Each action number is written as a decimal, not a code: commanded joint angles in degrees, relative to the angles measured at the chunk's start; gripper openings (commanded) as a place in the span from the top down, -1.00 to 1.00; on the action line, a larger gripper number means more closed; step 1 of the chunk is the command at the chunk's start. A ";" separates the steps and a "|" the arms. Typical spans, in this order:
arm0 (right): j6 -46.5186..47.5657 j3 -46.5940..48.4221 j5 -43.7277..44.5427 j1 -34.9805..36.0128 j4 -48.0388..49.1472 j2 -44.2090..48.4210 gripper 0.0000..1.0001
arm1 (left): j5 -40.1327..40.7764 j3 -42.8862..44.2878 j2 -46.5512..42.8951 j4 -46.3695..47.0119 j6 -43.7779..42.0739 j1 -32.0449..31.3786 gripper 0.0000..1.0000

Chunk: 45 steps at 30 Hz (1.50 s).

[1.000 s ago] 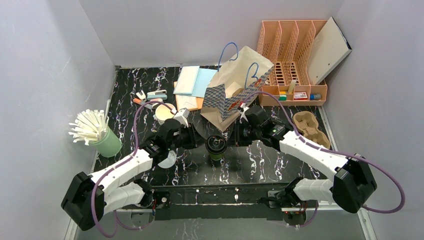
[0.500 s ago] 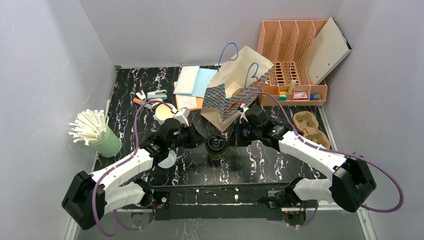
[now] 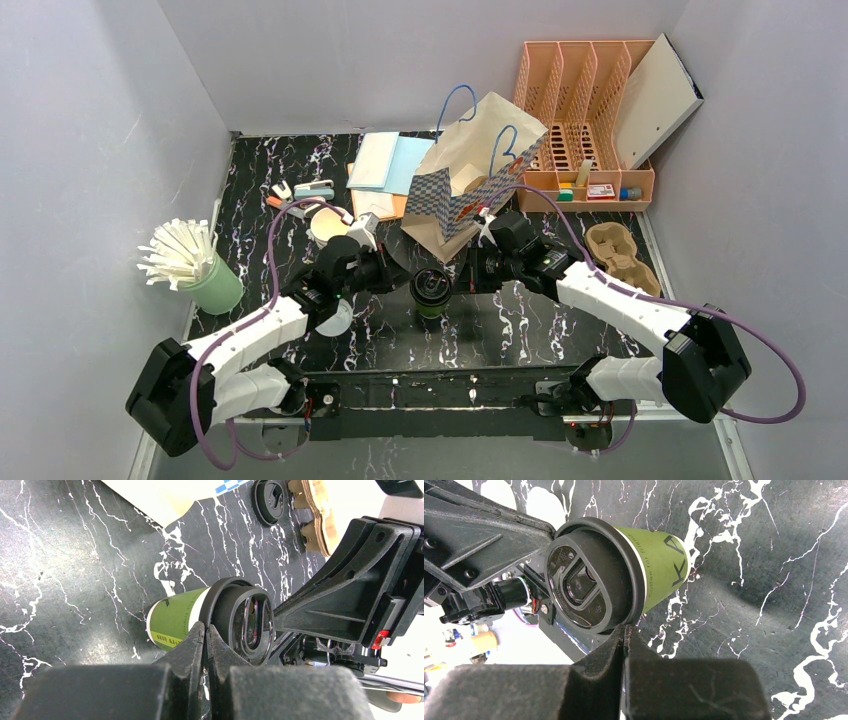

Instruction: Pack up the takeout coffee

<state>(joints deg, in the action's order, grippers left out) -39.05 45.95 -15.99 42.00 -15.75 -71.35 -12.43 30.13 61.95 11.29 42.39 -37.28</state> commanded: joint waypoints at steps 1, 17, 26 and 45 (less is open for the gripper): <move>0.77 -2.32 0.83 0.12 -0.65 -1.95 0.83 | -2.45 -3.15 1.72 -3.52 -1.03 -0.44 1.00; 0.73 -2.71 1.43 0.12 -1.13 -2.59 0.81 | -4.02 -6.25 4.59 -2.41 -0.79 -0.44 1.00; 0.64 -2.41 1.45 0.17 -0.86 -2.87 0.80 | -4.38 -6.81 5.01 -5.44 -1.50 -0.48 1.00; 0.78 -1.70 1.14 0.16 -0.38 -4.44 0.80 | -5.56 -7.74 9.21 -7.16 -1.83 -1.26 1.00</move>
<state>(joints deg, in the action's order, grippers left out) -39.46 45.23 -19.59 41.74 -14.85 -72.49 -13.28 26.74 65.47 21.50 42.61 -36.49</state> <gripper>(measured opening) 0.098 0.010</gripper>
